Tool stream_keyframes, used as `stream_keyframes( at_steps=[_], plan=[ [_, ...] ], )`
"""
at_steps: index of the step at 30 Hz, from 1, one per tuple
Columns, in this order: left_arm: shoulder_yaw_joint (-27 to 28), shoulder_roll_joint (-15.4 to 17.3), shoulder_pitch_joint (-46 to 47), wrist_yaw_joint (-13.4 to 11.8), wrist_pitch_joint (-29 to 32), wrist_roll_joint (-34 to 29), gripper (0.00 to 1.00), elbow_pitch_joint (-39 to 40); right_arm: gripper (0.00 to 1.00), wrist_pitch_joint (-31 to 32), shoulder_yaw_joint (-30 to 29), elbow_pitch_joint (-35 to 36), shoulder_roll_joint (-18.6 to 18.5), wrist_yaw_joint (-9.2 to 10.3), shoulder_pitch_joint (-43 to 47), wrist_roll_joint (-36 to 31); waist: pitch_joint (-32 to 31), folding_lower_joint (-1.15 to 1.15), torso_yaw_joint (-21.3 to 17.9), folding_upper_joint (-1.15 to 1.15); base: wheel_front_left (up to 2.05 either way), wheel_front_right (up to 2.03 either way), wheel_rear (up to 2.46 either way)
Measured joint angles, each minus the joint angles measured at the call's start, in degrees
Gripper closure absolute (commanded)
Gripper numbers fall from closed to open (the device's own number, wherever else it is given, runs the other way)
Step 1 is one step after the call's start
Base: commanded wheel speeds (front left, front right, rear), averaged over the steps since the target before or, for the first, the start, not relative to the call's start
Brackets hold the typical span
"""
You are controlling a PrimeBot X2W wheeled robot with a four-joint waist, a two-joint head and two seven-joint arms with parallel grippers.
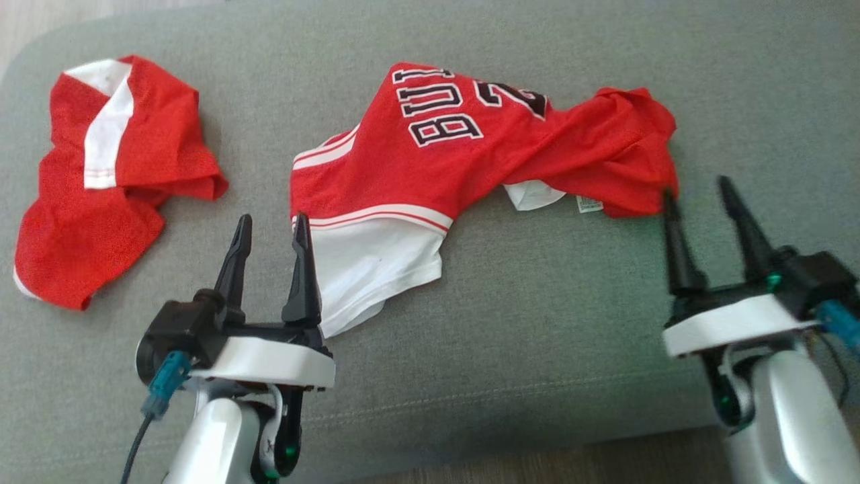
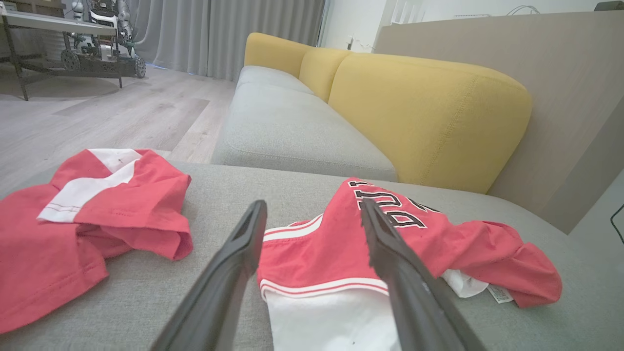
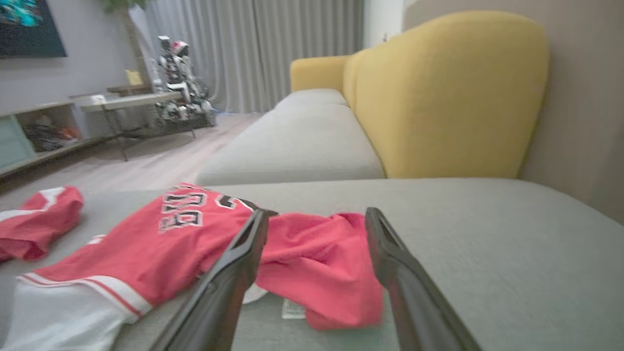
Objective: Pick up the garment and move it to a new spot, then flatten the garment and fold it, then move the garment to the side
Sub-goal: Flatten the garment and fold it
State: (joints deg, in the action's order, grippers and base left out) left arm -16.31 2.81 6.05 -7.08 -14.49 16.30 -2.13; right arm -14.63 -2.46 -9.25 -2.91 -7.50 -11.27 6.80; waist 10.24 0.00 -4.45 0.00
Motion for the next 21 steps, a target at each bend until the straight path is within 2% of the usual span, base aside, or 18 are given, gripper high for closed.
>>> stream_keyframes(
  at_steps=[12,15,21],
  plan=[
    [-1.47,-0.05,3.42,0.55,-0.05,0.00,0.00,-0.67,0.00,0.00,-10.09,-18.79,-0.01,0.00,-12.96,-3.89,5.53,0.00,2.78,0.00,0.00,0.00,0.00],
    [-1.60,-0.07,3.62,0.55,-0.07,0.01,0.00,-0.67,0.00,0.00,-10.80,-23.58,-0.01,0.00,-15.40,-4.63,6.87,0.00,3.55,0.00,0.00,0.00,0.00],
    [-1.96,-0.07,3.90,0.55,-0.07,0.01,0.00,-0.67,0.00,0.00,-12.04,-27.62,-0.04,0.00,-19.74,-5.32,8.59,0.00,4.58,0.00,0.00,0.00,0.00]
  ],
)
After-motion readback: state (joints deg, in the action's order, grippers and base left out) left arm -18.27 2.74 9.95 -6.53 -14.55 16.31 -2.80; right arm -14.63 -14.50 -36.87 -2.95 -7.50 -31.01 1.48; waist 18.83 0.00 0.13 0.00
